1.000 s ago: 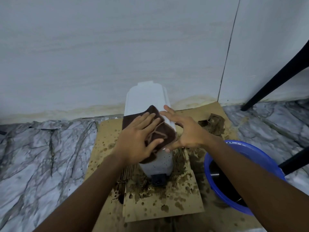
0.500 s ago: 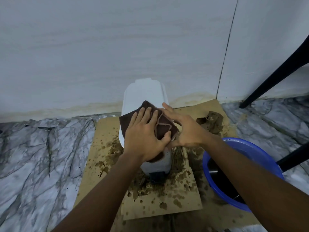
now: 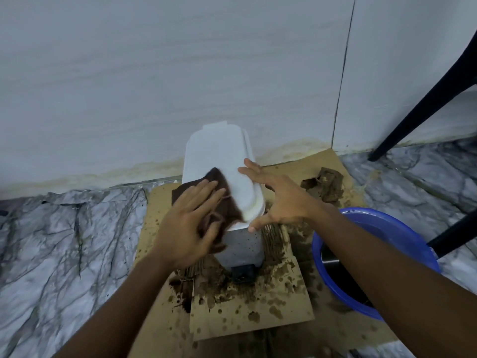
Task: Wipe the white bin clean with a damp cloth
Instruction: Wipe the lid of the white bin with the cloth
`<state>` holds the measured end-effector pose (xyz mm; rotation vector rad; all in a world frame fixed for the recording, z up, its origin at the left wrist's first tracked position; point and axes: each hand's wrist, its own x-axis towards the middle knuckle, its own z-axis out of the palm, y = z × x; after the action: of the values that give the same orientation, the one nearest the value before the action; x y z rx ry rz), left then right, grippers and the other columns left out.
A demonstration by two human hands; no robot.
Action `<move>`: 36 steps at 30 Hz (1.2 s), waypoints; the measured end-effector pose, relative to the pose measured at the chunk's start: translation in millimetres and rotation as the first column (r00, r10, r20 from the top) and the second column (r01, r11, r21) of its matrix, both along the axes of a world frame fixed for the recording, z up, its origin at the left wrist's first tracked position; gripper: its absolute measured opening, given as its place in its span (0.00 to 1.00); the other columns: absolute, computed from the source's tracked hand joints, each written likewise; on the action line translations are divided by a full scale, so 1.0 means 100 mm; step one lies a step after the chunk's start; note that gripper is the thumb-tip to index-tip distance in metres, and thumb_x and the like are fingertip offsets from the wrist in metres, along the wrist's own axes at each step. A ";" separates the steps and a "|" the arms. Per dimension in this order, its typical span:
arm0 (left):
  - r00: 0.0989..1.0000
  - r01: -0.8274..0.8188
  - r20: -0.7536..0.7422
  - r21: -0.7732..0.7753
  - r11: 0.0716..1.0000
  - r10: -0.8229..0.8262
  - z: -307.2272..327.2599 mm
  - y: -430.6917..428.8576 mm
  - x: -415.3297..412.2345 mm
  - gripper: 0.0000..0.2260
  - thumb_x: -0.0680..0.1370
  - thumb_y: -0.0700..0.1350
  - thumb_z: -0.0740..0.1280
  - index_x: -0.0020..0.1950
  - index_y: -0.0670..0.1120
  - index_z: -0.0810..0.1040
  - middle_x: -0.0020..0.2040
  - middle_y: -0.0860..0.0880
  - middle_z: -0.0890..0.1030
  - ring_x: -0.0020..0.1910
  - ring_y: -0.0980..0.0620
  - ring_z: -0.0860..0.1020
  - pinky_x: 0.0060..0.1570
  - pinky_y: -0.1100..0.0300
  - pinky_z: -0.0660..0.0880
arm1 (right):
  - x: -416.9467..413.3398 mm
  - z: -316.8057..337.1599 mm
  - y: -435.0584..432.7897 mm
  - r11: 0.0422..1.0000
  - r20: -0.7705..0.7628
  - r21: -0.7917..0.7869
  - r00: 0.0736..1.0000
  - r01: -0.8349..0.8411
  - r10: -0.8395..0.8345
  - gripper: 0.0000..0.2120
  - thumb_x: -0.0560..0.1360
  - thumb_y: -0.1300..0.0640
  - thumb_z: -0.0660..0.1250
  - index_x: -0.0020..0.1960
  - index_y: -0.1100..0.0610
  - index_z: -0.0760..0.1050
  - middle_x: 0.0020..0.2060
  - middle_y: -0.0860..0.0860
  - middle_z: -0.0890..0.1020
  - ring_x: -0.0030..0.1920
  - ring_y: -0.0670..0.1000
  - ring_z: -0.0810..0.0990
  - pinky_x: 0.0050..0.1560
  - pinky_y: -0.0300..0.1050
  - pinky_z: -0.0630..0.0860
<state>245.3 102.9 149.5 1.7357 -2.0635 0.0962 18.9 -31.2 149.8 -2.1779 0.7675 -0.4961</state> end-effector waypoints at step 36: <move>0.932 -0.002 -0.356 0.201 0.980 0.075 0.28 -0.11 -0.04 0.35 0.75 0.61 0.66 0.81 0.52 0.64 0.80 0.53 0.64 0.79 0.53 0.60 0.79 0.47 0.59 | -0.03 0.04 -0.05 0.992 -0.020 0.105 0.997 -0.076 0.079 0.52 0.66 0.59 0.81 0.81 0.43 0.56 0.81 0.37 0.50 0.79 0.36 0.48 0.81 0.51 0.53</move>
<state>240.9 91.4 177.4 1.7516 -1.8152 -0.4025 15.6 -36.6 153.9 -2.1113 0.7028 -0.3826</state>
